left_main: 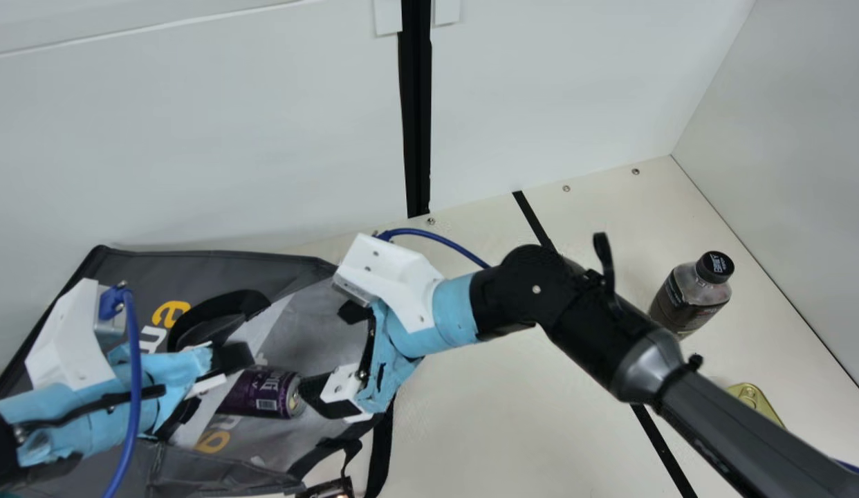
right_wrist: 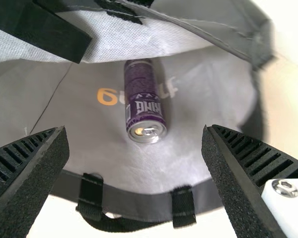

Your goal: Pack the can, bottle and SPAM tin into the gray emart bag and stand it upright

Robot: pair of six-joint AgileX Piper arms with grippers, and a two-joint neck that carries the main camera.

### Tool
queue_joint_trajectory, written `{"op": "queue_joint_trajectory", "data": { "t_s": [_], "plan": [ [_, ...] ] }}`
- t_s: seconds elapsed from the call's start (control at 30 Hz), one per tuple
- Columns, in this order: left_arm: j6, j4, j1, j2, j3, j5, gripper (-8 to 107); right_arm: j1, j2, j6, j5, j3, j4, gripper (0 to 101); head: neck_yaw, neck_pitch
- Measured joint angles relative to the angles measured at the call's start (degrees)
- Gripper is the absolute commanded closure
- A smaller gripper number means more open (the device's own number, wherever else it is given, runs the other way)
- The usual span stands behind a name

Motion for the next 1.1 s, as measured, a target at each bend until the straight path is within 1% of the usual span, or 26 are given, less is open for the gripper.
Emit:
{"op": "queue_joint_trajectory", "data": {
  "t_s": [0.43,0.63,0.83,1.1],
  "plan": [
    [0.0,0.0,0.0,0.0,0.0,0.0,107,-3.16,-10.84,10.04,-2.11,5.05,-8.26,6,0.0,0.0],
    [0.0,0.0,0.0,0.0,0.0,0.0,107,-5.53,-15.56,13.86,-2.0,6.8,-12.09,6,0.0,0.0],
    [0.0,0.0,0.0,0.0,0.0,0.0,107,-8.48,-19.88,16.73,-0.46,7.8,-16.36,6,0.0,0.0],
    [0.0,0.0,0.0,0.0,0.0,0.0,107,-11.66,-24.2,18.86,2.19,7.54,-23.23,6,0.09,0.0]
  ]
}}
